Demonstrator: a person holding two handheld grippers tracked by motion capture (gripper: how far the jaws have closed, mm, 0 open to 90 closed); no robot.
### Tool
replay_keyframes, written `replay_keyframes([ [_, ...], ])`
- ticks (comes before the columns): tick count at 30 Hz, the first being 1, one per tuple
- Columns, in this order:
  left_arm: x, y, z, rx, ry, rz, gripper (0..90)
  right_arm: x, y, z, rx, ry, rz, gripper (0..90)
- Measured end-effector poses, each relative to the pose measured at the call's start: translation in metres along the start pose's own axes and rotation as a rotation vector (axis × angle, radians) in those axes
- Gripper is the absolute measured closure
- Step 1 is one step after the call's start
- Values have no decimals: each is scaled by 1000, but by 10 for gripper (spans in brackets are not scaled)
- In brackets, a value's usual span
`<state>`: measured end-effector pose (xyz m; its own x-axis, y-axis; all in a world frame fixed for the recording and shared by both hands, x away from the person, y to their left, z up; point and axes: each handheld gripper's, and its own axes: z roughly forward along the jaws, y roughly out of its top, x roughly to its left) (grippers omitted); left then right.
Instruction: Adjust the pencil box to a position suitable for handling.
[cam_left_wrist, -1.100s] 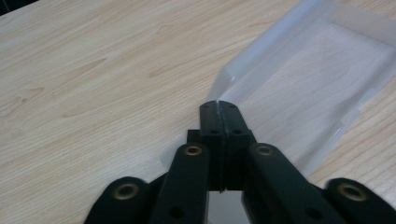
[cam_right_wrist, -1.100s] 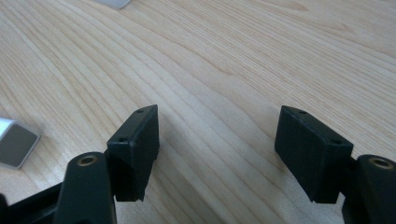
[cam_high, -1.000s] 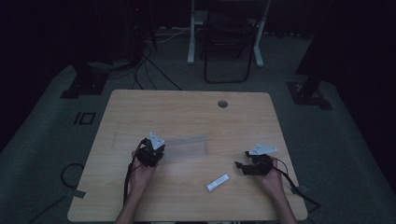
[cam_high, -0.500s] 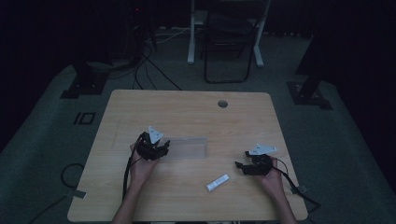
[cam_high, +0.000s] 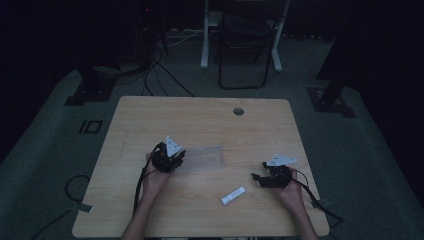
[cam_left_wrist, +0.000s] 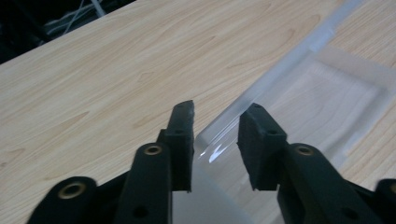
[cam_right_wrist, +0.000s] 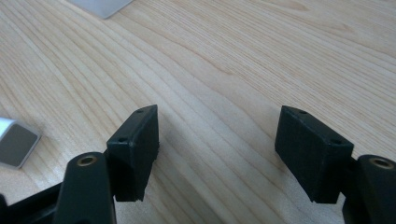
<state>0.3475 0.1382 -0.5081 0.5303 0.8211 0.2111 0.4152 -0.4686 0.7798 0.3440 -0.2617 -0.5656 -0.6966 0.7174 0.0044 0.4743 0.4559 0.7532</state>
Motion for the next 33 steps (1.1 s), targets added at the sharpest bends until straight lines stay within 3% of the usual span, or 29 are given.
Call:
replay_keyframes([
  [16,-9,-6,-10,23,77,56,824,0,0,0,-1,0,0,306],
  [26,0,-19,-23,36,134,9,841,0,0,0,-1,0,1,305],
  [33,3,-24,-29,40,140,2,828,0,0,0,0,0,0,306],
])
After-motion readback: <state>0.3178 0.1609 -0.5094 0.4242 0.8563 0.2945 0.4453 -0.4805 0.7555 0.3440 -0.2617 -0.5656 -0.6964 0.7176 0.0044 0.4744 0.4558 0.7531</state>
